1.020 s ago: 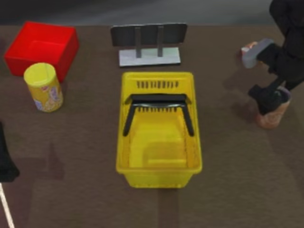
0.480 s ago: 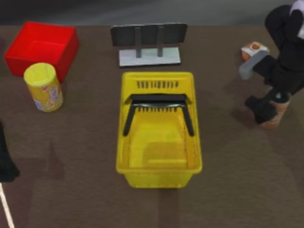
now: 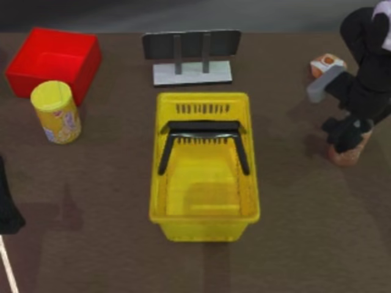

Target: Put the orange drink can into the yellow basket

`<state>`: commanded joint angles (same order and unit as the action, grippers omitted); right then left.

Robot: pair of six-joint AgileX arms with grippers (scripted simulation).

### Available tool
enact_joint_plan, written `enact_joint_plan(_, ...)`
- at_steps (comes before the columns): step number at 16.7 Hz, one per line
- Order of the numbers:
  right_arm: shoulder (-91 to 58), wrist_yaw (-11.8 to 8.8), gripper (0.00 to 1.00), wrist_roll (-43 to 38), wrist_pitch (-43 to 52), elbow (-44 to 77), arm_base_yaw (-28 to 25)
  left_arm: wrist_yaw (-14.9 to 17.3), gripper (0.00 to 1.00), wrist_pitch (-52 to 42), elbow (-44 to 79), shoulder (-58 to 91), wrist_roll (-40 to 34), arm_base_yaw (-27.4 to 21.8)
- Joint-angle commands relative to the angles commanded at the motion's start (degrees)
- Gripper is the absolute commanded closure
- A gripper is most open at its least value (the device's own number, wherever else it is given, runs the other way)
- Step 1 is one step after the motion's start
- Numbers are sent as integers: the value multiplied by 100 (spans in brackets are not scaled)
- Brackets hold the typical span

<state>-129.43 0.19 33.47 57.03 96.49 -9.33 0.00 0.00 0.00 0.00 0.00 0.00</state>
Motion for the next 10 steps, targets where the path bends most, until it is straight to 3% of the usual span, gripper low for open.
enact_joint_plan(4,0,0,98,0,0,0,0,0,0,0,0,0,0,0)
enact_joint_plan(10,0,0,100,0,0,0,0,0,0,0,0,0,0,0)
